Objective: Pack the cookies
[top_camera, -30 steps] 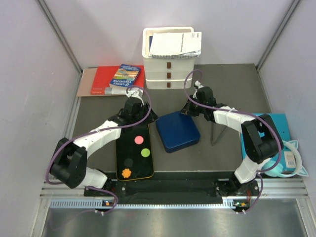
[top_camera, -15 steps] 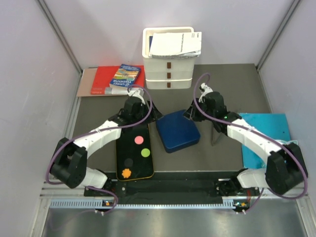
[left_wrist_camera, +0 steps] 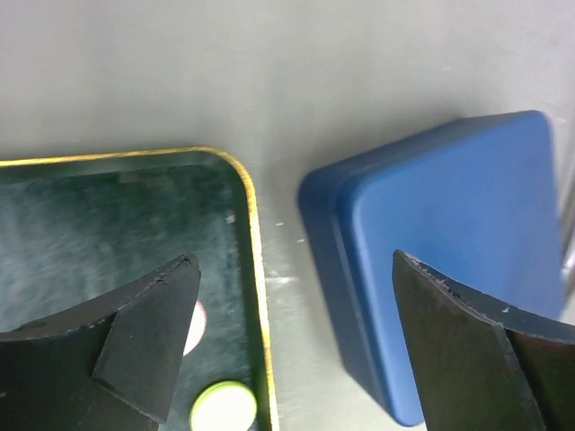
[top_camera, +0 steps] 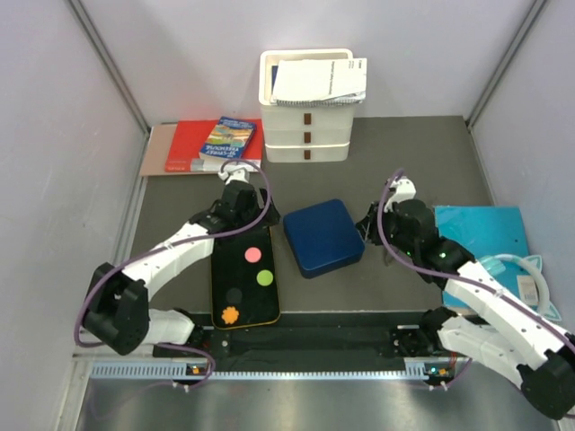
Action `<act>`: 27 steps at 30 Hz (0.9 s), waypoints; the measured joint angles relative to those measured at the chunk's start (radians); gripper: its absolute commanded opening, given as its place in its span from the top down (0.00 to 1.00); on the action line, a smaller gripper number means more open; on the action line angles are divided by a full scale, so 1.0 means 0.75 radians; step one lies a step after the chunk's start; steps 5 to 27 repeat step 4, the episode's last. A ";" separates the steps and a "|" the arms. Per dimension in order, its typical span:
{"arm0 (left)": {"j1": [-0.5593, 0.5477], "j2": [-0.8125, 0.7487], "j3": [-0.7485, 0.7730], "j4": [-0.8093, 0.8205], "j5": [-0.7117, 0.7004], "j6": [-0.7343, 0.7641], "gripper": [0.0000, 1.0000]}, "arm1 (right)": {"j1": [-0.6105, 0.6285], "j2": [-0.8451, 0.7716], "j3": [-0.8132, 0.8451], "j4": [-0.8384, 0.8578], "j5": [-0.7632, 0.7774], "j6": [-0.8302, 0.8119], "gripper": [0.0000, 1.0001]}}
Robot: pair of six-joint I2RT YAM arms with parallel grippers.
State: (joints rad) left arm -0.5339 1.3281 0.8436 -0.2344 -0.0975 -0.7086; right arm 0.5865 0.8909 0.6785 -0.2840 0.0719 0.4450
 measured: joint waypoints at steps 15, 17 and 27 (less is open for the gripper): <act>0.000 -0.027 -0.002 -0.049 -0.050 0.019 0.01 | 0.012 -0.088 -0.007 -0.033 0.079 -0.025 0.60; 0.000 -0.027 -0.002 -0.049 -0.050 0.019 0.01 | 0.012 -0.088 -0.007 -0.033 0.079 -0.025 0.60; 0.000 -0.027 -0.002 -0.049 -0.050 0.019 0.01 | 0.012 -0.088 -0.007 -0.033 0.079 -0.025 0.60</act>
